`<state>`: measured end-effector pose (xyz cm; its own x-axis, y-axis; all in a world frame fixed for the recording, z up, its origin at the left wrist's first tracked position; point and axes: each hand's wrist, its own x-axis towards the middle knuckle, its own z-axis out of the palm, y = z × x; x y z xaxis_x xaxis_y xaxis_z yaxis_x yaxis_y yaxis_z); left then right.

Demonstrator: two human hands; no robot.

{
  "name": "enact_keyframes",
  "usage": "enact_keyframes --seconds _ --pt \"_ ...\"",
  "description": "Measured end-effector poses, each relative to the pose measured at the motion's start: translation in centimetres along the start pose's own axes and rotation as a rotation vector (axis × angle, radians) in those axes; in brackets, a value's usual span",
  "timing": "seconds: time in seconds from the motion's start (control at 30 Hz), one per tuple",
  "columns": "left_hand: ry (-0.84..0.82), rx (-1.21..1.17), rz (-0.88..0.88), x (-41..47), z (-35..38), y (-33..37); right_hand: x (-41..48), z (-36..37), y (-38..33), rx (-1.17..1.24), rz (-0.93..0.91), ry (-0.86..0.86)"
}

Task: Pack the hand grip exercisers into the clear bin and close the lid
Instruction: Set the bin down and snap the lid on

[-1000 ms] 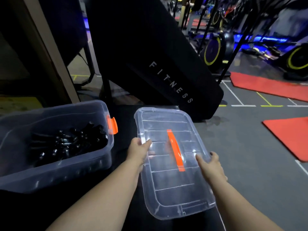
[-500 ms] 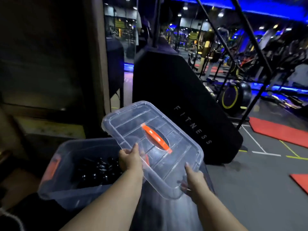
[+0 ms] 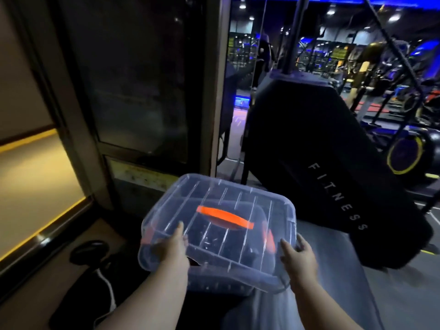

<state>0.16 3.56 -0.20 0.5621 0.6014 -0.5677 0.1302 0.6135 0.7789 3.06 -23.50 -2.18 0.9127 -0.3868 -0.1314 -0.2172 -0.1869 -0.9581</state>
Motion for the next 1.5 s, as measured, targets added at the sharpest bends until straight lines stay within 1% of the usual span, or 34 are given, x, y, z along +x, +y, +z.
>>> enact_keyframes --seconds 0.07,0.1,0.13,0.17,0.23,0.3,0.37,0.47,0.53,0.6,0.67,0.73,0.83,0.93,1.03,1.13,1.2,1.3,1.37,1.43,1.5 --pt "0.157 0.003 -0.026 2.4 -2.1 1.3 0.5 0.8 0.1 0.02 0.032 -0.059" --pt "0.238 0.05 -0.023 3.5 -3.2 1.9 0.8 1.1 0.2 0.025 0.051 -0.093" --pt "0.288 0.15 -0.001 4.1 -4.1 2.4 1.2 1.5 0.3 0.024 0.062 -0.113" --pt "0.293 0.267 0.045 4.8 -4.8 2.6 1.6 1.8 0.3 0.013 0.067 -0.117" --pt "0.261 0.442 0.154 6.1 -6.1 2.8 2.4 2.3 0.5 -0.025 0.07 -0.114" --pt "0.241 0.572 0.222 7.3 -7.0 2.7 3.2 2.8 0.5 -0.046 0.072 -0.129" --pt "0.224 0.674 0.223 8.4 -7.6 2.3 3.9 3.3 0.6 -0.063 0.071 -0.135" --pt "0.175 0.735 0.209 9.5 -7.9 1.4 5.0 3.7 0.6 -0.141 0.075 -0.125" --pt "0.158 0.773 0.268 9.9 -7.8 1.2 5.6 4.0 0.7 -0.233 0.059 -0.112" --pt "0.135 0.808 0.308 10.1 -7.6 1.2 6.2 4.3 1.0 -0.39 0.025 -0.11" --pt "0.099 0.845 0.324 10.3 -7.4 1.2 6.4 4.6 1.4 -0.53 -0.005 -0.115" --pt "0.075 0.908 0.334 10.5 -7.4 1.2 6.4 5.1 1.6 -0.605 -0.016 -0.112" --pt "0.091 0.985 0.34 11.0 -7.7 0.9 6.5 5.7 2.0 -0.762 -0.014 -0.111" --pt "0.1 0.991 0.345 10.9 -7.7 0.4 7.0 6.2 2.2 -0.751 -0.028 -0.132" --pt "0.133 0.977 0.307 11.0 -7.5 0.3 7.2 6.6 2.5 -0.722 -0.017 -0.13" --pt "0.152 0.975 0.296 11.4 -7.3 0.6 6.9 6.9 3.0 -0.603 0.015 -0.135" --pt "0.16 1.02 0.29 12.0 -6.9 1.1 7.0 6.9 3.3 -0.548 0.025 -0.158" --pt "0.182 1.022 0.185 13.5 -6.2 1.7 7.5 7.0 3.7 -0.51 0.051 -0.182" --pt "0.198 0.95 0.115 14.4 -6.0 1.7 7.6 7.1 3.8 -0.451 0.101 -0.183" --pt "0.169 0.878 0.095 15.1 -6.2 1.5 7.6 7.2 3.8 -0.397 0.149 -0.175" --pt "0.119 0.862 0.074 15.7 -6.4 1.4 7.7 7.2 3.8 -0.364 0.184 -0.168"
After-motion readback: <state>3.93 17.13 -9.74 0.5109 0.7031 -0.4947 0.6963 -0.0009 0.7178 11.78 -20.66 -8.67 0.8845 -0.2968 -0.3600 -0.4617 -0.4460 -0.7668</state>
